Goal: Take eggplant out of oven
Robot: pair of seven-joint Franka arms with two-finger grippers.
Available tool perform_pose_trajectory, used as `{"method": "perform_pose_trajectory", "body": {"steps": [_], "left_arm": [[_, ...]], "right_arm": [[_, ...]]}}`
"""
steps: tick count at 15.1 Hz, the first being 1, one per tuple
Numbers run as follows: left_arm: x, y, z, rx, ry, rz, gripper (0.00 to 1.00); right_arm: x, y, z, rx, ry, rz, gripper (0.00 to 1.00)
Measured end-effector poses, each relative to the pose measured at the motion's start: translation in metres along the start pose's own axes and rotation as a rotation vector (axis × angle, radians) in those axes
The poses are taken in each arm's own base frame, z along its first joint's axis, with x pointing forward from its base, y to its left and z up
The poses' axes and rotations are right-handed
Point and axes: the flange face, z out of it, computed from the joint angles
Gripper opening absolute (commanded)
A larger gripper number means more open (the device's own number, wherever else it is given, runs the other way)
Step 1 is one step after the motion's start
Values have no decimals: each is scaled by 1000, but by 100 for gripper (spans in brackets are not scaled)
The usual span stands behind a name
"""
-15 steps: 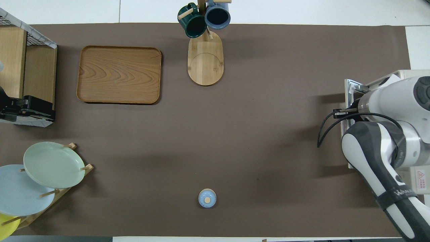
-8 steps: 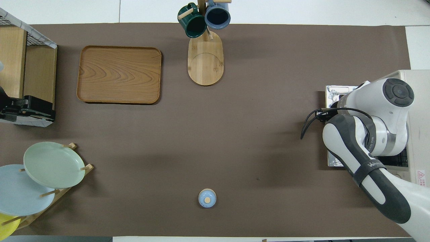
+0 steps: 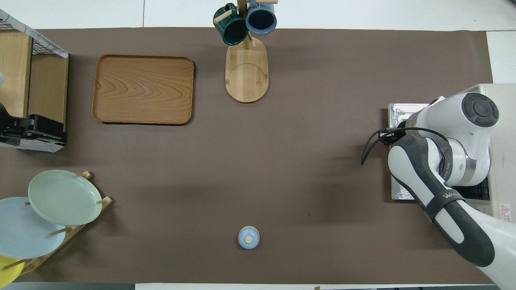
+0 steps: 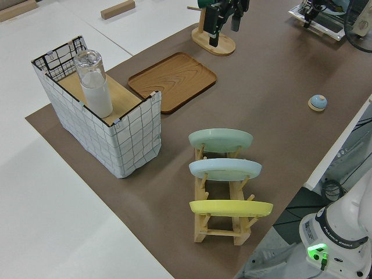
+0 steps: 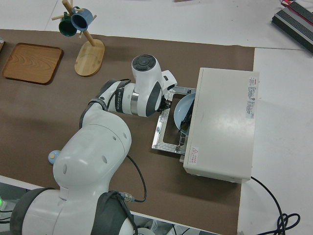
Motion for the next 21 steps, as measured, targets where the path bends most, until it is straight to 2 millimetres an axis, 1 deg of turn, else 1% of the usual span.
{"method": "perform_pose_trajectory", "body": {"steps": [1, 2, 3, 4, 6, 8, 10, 11, 12, 15, 16, 17, 18, 20, 21], "left_arm": [[0, -1, 0, 0, 0, -2, 100], [0, -2, 0, 0, 0, -3, 100], [0, -1, 0, 0, 0, -3, 100], [0, 0, 0, 0, 0, -1, 100], [0, 0, 0, 0, 0, 0, 100], [0, -1, 0, 0, -3, -1, 100], [-1, -1, 1, 0, -9, -1, 100], [-1, -1, 1, 0, -9, -2, 100], [-1, -1, 1, 0, -10, -2, 100], [-1, -2, 1, 0, -11, -4, 100], [-1, -3, 1, 0, -11, -5, 100], [-1, -3, 1, 0, -11, -6, 100], [-1, -4, 1, 0, -11, -8, 100], [-1, -5, 1, -1, -11, -9, 100], [-1, -5, 1, -1, -11, -10, 100]], "right_arm": [[1, -8, -9, 0, -4, 5, 41], [3, -11, -20, -2, -6, 5, 42], [4, -9, -33, -11, -10, 3, 41], [6, -2, -45, -32, -17, 1, 41], [6, 23, -66, -86, -37, 11, 42], [1, 49, -74, -109, -80, 44, 42], [-3, 68, -72, -112, -107, 75, 41], [-5, 74, -69, -111, -112, 83, 41], [-6, 78, -63, -109, -109, 87, 41], [-12, 81, -44, -105, -82, 69, 37], [-13, 83, -38, -103, -68, 54, 25], [-14, 87, -34, -101, -55, 44, 6], [-16, 90, -31, -99, -47, 33, 0], [-19, 90, -32, -104, -45, -7, 0], [-19, 88, -36, -128, -38, -38, 0]]}}
